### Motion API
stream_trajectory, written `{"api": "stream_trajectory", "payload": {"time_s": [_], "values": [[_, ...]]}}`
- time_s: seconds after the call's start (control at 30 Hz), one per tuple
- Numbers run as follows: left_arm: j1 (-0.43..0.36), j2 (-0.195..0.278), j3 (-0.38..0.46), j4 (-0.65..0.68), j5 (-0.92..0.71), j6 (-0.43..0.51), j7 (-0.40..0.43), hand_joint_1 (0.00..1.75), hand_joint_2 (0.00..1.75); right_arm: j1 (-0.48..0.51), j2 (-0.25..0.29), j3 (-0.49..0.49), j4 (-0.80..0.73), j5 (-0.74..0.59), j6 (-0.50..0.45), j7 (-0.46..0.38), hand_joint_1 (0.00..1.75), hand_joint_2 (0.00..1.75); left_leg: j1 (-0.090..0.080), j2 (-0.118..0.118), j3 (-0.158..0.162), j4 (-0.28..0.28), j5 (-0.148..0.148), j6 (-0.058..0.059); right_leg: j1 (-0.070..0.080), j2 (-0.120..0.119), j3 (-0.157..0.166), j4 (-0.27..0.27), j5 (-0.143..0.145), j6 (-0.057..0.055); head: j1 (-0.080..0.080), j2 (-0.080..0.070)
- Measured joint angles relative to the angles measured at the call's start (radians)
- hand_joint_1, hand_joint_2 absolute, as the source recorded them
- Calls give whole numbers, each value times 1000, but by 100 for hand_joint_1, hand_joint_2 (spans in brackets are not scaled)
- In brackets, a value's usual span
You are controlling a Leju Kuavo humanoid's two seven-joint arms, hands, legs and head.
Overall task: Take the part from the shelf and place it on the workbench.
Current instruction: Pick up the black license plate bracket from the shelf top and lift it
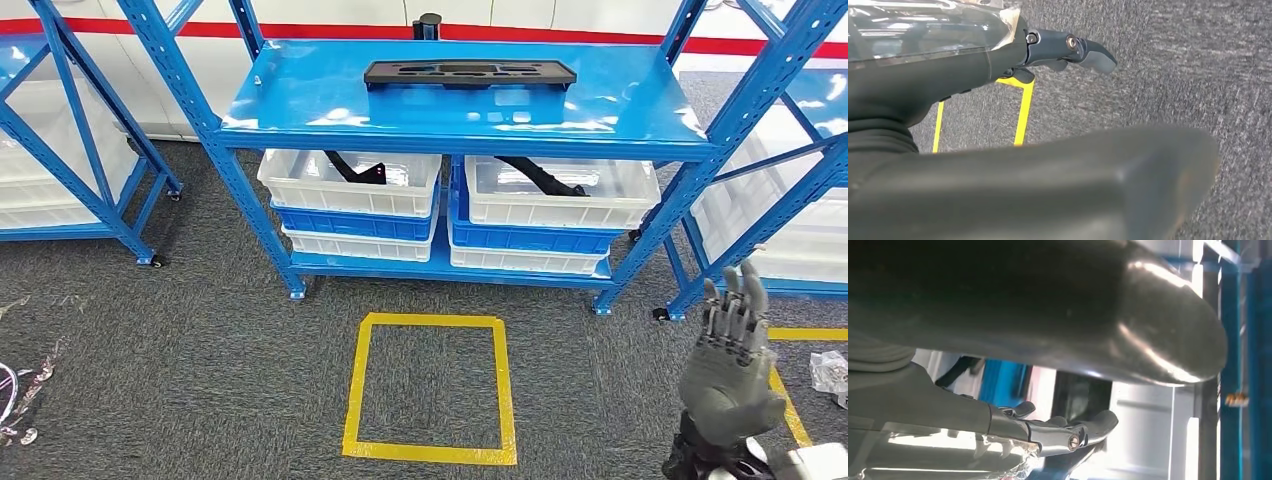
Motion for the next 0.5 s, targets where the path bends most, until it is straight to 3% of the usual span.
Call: {"api": "stream_trajectory", "payload": {"time_s": [0.3,0.5], "values": [[-3,-4,1,0,9,-22,1,0,0,35,-60,304,-135,128,22,-2,0,0,0,0,0,0,0,0,0,0,0,0,0,0,0,0],[-6,-7,3,1,16,-34,4,0,0,40,-91,453,-182,225,53,-3,0,0,0,0,0,0,0,0,0,0,0,0,0,0,0,0]]}}
